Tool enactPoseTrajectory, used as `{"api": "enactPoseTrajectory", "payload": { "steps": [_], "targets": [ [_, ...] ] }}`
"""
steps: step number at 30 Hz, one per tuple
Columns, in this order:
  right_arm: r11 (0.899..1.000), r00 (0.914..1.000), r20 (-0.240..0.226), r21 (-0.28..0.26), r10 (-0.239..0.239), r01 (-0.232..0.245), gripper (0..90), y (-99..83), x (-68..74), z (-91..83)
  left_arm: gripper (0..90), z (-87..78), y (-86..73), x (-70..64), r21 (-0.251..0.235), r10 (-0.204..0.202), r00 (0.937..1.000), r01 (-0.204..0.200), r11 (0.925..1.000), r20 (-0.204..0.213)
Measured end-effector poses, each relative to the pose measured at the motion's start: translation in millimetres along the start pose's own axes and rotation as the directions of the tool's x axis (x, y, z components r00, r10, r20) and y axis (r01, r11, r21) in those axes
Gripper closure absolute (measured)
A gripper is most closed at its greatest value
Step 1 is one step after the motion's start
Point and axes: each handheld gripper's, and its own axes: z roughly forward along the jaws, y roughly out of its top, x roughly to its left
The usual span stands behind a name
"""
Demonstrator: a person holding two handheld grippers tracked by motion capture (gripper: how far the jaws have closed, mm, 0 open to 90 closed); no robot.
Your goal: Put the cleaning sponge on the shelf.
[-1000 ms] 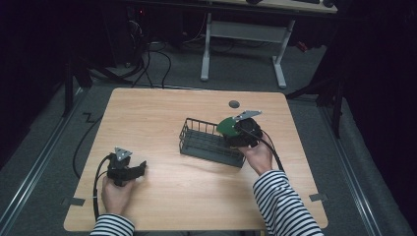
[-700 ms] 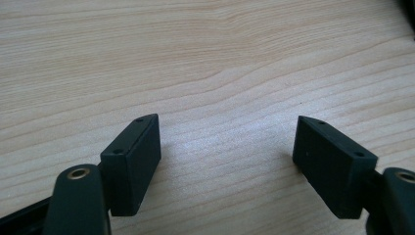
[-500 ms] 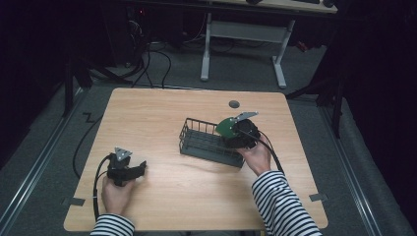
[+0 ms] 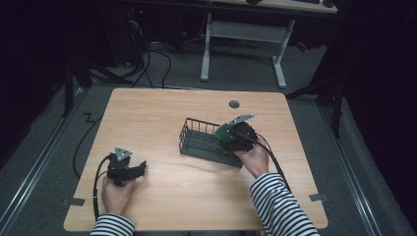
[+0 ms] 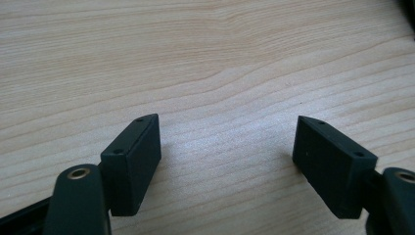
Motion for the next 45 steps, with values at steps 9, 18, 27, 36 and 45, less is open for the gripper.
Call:
{"api": "enactPoseTrajectory", "payload": {
  "steps": [9, 18, 27, 36, 45],
  "targets": [
    [0.998, 0.9991, -0.02, -0.058, 0.037, -0.038, 23.9, -5.4, -5.3, -10.1, 26.8, 0.0, 0.0, 0.0, 0.0, 0.0, 1.0, 0.0, 1.0, -0.001],
    [0.992, 0.9985, -0.025, -0.114, 0.049, -0.052, 26.6, -7.4, -9.1, -28.2, 26.7, 0.0, 0.0, 0.0, -0.001, 0.0, 1.0, 0.0, 1.0, 0.0],
    [0.976, 0.9964, -0.038, -0.202, 0.076, -0.082, 31.9, -17.4, -15.3, -50.8, 26.7, 0.0, 0.0, 0.0, 0.0, 0.0, 1.0, 0.0, 1.0, 0.0],
    [0.96, 0.9881, -0.041, -0.233, 0.148, -0.154, 32.9, -37.9, -31.4, -65.4, 26.7, 0.0, 0.0, 0.0, 0.0, 0.0, 1.0, 0.0, 1.0, 0.0],
    [0.949, 0.9809, -0.021, -0.248, 0.194, -0.193, 34.1, -62.7, -43.1, -77.3, 26.7, 0.0, 0.0, 0.0, 0.0, 0.0, 1.0, 0.0, 1.0, 0.0]
  ]
}}
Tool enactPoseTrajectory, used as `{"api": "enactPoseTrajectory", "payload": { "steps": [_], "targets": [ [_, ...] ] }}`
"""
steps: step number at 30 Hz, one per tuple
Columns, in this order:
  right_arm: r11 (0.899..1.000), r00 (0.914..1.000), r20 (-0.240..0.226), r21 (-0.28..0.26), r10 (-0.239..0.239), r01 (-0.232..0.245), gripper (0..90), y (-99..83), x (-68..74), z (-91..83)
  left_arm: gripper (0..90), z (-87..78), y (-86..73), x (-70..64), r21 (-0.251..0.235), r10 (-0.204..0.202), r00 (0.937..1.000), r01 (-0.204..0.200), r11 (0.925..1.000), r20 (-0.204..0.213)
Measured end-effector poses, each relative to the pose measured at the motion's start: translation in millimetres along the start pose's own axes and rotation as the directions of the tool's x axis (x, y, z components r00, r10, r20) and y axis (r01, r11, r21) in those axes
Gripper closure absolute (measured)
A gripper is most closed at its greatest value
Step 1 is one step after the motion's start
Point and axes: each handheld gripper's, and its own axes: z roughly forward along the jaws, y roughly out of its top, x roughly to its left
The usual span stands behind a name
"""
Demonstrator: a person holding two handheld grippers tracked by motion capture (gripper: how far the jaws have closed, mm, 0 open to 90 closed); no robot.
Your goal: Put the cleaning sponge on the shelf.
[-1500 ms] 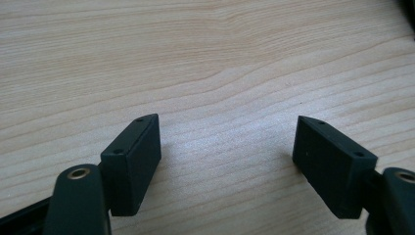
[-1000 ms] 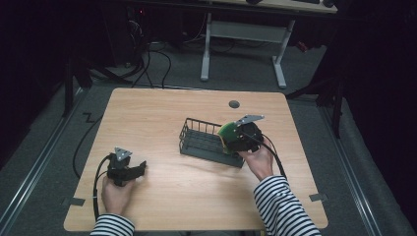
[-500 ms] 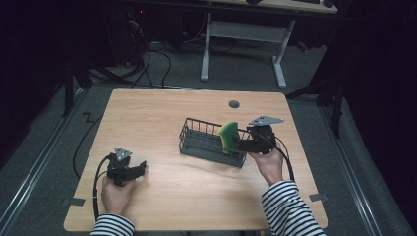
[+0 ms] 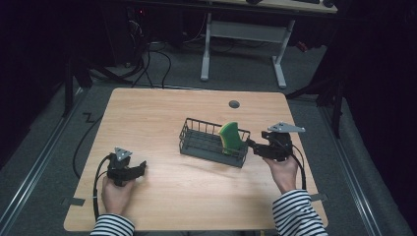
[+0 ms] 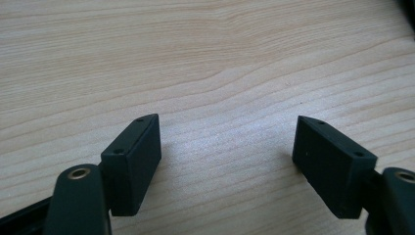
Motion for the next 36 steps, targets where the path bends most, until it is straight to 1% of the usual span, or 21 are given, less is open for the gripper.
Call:
{"api": "enactPoseTrajectory", "payload": {
  "steps": [2, 4, 5, 7, 10, 11, 12, 17, 21, 23, 32, 36],
  "targets": [
    [1.0, 0.9997, 0.001, -0.013, 0.025, -0.025, 34.5, -5.3, -4.6, -4.6, 26.7, 0.0, 0.0, 0.0, 0.0, 0.0, 1.0, 0.0, 1.0, 0.0],
    [0.999, 0.9991, 0.008, -0.013, 0.041, -0.041, 34.6, -10.3, -9.1, -8.7, 26.7, 0.0, 0.0, 0.0, 0.0, 0.0, 1.0, 0.0, 1.0, 0.0],
    [0.999, 0.9991, 0.012, -0.019, 0.042, -0.042, 34.9, -12.6, -11.4, -10.9, 26.7, 0.0, 0.0, 0.0, 0.0, 0.0, 1.0, 0.0, 1.0, 0.0],
    [0.998, 0.998, 0.013, -0.029, 0.062, -0.062, 35.1, -17.3, -15.3, -15.5, 26.7, 0.0, 0.0, 0.0, 0.0, 0.0, 1.0, 0.0, 1.0, 0.0],
    [0.996, 0.9966, 0.021, -0.032, 0.079, -0.078, 35.3, -24.5, -19.8, -21.0, 26.7, 0.0, 0.0, 0.0, 0.0, 0.0, 1.0, 0.0, 1.0, 0.0],
    [0.996, 0.9967, 0.025, -0.035, 0.078, -0.077, 35.4, -26.9, -21.5, -22.5, 26.7, 0.0, 0.0, 0.0, 0.0, 0.0, 1.0, 0.0, 1.0, 0.0],
    [0.996, 0.9958, 0.024, -0.036, 0.088, -0.088, 35.4, -29.3, -22.4, -24.1, 26.7, 0.0, 0.0, 0.0, 0.0, 0.0, 1.0, 0.0, 1.0, 0.0],
    [0.994, 0.9939, 0.032, -0.04, 0.105, -0.104, 35.6, -39.3, -26.8, -29.3, 26.7, 0.0, 0.0, 0.0, 0.0, 0.0, 1.0, 0.0, 1.0, 0.0],
    [0.992, 0.9925, 0.035, -0.041, 0.117, -0.115, 35.6, -47.7, -29.3, -31.4, 26.8, 0.1, 0.0, -0.1, -0.001, -0.001, 1.0, 0.001, 1.0, 0.0],
    [0.99, 0.9903, 0.034, -0.043, 0.134, -0.133, 35.6, -52.4, -30.1, -32.2, 26.7, 0.1, 0.0, -0.1, -0.001, -0.001, 1.0, 0.001, 1.0, 0.0],
    [0.985, 0.9851, 0.037, -0.044, 0.168, -0.166, 35.6, -73.6, -35.0, -32.4, 26.7, 0.0, 0.0, -0.1, -0.001, -0.001, 1.0, 0.001, 1.0, 0.0],
    [0.98, 0.9798, 0.038, -0.041, 0.196, -0.195, 35.6, -83.8, -36.8, -31.0, 26.7, 0.0, 0.0, -0.1, -0.001, -0.001, 1.0, 0.001, 1.0, -0.001]
  ]
}}
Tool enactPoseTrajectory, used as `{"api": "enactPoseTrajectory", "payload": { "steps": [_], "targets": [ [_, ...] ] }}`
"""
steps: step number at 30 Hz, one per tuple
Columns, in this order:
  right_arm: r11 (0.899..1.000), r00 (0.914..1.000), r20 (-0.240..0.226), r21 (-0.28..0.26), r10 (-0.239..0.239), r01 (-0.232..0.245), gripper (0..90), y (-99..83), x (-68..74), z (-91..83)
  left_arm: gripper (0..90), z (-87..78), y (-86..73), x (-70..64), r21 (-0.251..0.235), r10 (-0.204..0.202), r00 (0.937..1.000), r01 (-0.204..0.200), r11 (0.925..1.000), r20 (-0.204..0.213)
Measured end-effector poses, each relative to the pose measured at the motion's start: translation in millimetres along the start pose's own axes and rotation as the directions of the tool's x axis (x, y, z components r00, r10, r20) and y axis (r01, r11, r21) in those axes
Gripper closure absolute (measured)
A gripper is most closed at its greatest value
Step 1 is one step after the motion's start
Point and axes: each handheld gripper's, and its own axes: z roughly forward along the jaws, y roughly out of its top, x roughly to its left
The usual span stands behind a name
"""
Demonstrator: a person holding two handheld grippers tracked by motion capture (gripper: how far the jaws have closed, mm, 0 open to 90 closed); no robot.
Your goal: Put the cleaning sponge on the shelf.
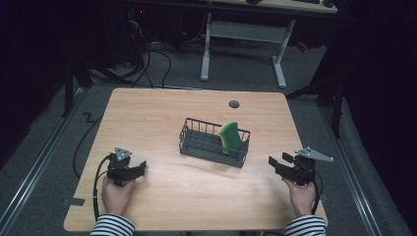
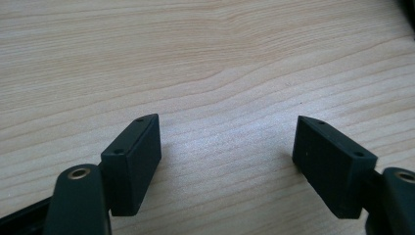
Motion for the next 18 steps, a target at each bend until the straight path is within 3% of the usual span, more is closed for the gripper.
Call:
{"api": "enactPoseTrajectory", "payload": {
  "steps": [11, 18],
  "targets": [
    [0.999, 0.9995, 0.005, 0.031, 0.03, -0.03, 35.9, -21.1, -3.9, 8.9, 26.7, 0.0, 0.0, -0.1, 0.0, 0.0, 1.0, 0.0, 1.0, 0.0],
    [0.999, 0.9994, 0.036, 0.047, -0.002, 0.0, 35.6, -29.1, -2.6, 16.9, 26.7, 0.0, 0.0, -0.1, 0.0, 0.0, 1.0, 0.0, 1.0, 0.0]
  ]
}}
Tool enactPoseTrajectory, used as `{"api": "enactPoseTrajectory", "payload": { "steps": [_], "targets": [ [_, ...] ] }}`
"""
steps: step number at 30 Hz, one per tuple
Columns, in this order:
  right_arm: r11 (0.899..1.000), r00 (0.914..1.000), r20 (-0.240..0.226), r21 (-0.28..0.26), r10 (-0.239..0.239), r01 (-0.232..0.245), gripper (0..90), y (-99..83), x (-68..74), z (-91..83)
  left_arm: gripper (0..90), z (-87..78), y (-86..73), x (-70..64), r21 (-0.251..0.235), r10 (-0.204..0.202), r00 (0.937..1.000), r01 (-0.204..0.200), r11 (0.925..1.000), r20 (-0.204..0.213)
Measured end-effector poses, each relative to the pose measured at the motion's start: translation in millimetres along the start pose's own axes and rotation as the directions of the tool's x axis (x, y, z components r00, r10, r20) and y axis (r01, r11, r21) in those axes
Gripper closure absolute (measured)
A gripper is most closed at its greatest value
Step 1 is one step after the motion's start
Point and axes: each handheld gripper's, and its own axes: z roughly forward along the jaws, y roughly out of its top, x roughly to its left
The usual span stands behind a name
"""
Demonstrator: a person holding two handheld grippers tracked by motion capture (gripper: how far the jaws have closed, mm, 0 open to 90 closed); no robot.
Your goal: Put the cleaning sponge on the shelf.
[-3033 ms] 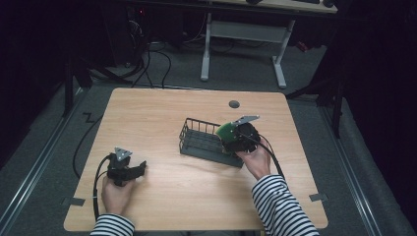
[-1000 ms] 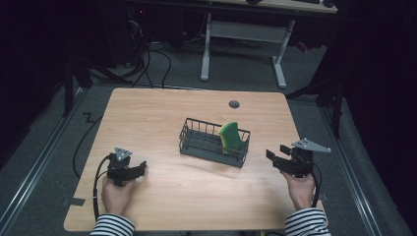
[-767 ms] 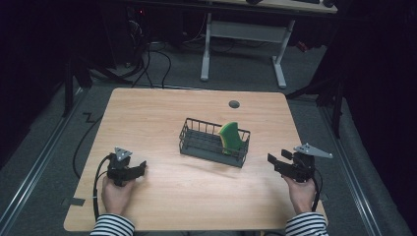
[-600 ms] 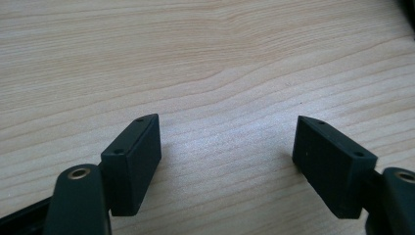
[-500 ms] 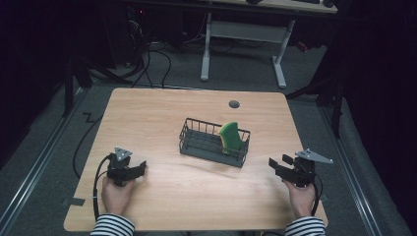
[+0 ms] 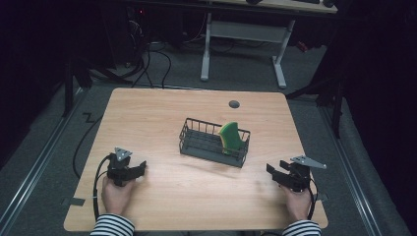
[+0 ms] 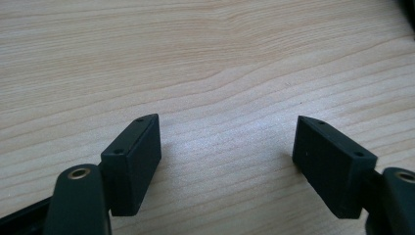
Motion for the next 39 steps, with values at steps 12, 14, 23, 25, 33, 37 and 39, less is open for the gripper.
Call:
{"api": "enactPoseTrajectory", "payload": {
  "steps": [12, 14, 23, 25, 33, 37, 39],
  "targets": [
    [0.998, 0.9982, 0.052, 0.05, -0.03, 0.028, 35.5, -16.0, 1.3, 18.8, 26.7, 0.0, 0.0, 0.0, 0.0, 0.0, 1.0, 0.0, 1.0, 0.0],
    [0.998, 0.9979, 0.058, 0.054, -0.029, 0.026, 35.5, -18.0, 1.4, 21.3, 26.7, 0.0, 0.0, 0.0, 0.0, 0.0, 1.0, 0.0, 1.0, 0.0],
    [0.996, 0.9952, 0.082, 0.08, -0.052, 0.046, 34.6, -19.7, 4.5, 26.9, 26.7, 0.0, 0.0, 0.0, 0.0, 0.0, 1.0, 0.0, 1.0, 0.0],
    [0.994, 0.993, 0.095, 0.087, -0.069, 0.061, 34.6, -19.2, 5.9, 27.9, 26.7, 0.0, -0.1, 0.0, 0.0, 0.0, 1.0, 0.0, 1.0, 0.0],
    [0.991, 0.9864, 0.129, 0.1, -0.102, 0.089, 33.1, -19.1, 10.8, 30.2, 26.6, -0.4, -0.3, 0.0, 0.0, -0.001, 1.0, 0.001, 1.0, 0.002],
    [0.991, 0.9865, 0.131, 0.102, -0.098, 0.085, 32.7, -19.0, 11.3, 30.3, 27.3, -0.5, -0.5, 0.4, -0.003, -0.006, 1.0, 0.006, 1.0, 0.002],
    [0.991, 0.9866, 0.131, 0.102, -0.098, 0.085, 32.6, -19.0, 11.3, 30.3, 27.4, -0.4, -0.4, 0.0, -0.002, -0.004, 1.0, 0.004, 1.0, -0.002]
  ]
}}
